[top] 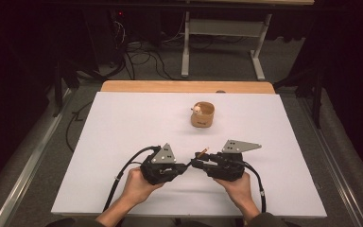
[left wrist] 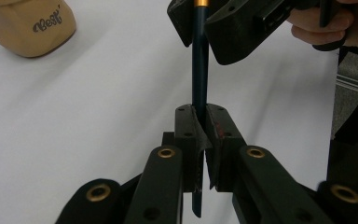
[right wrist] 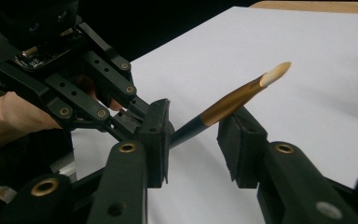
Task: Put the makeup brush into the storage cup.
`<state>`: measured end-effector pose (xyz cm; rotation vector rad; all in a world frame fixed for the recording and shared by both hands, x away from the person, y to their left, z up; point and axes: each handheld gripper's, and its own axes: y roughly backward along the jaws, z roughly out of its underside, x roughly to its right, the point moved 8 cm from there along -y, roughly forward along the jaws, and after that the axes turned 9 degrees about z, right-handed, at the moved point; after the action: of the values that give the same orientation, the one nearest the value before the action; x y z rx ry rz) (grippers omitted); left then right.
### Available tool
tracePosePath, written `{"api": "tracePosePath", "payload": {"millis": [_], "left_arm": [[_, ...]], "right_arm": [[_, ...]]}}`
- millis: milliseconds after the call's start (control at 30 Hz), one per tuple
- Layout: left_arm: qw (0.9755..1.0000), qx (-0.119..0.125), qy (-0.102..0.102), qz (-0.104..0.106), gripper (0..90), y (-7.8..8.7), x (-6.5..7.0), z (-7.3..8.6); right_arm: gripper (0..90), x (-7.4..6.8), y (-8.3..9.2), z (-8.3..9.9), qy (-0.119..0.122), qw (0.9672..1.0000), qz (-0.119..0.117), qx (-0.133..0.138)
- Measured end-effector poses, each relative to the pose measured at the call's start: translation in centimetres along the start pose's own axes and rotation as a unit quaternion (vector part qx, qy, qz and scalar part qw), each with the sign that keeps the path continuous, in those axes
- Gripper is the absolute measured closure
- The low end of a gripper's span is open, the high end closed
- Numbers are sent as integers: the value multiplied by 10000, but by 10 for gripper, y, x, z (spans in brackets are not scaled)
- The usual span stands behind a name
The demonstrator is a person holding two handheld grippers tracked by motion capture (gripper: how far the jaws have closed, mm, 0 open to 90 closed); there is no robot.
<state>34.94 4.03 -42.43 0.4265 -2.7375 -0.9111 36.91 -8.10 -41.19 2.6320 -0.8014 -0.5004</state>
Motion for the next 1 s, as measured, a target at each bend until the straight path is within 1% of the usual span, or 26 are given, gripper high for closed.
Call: {"api": "tracePosePath", "payload": {"millis": [200,367,667,1000], "left_arm": [[10000,26,-28,-11,839,0,0,0],[10000,-9,-83,-20,839,-1,2,0],[9999,5,-111,-11,839,-2,3,-1],[9999,1,-144,-30,839,-3,3,-1]], "right_arm": [[701,0,1,-1,-21,10000,-36,14],[722,-2,0,0,-38,10000,-74,3],[756,-2,-1,1,-55,9999,-84,-26],[779,-3,-1,1,-80,9998,-159,3]]}}
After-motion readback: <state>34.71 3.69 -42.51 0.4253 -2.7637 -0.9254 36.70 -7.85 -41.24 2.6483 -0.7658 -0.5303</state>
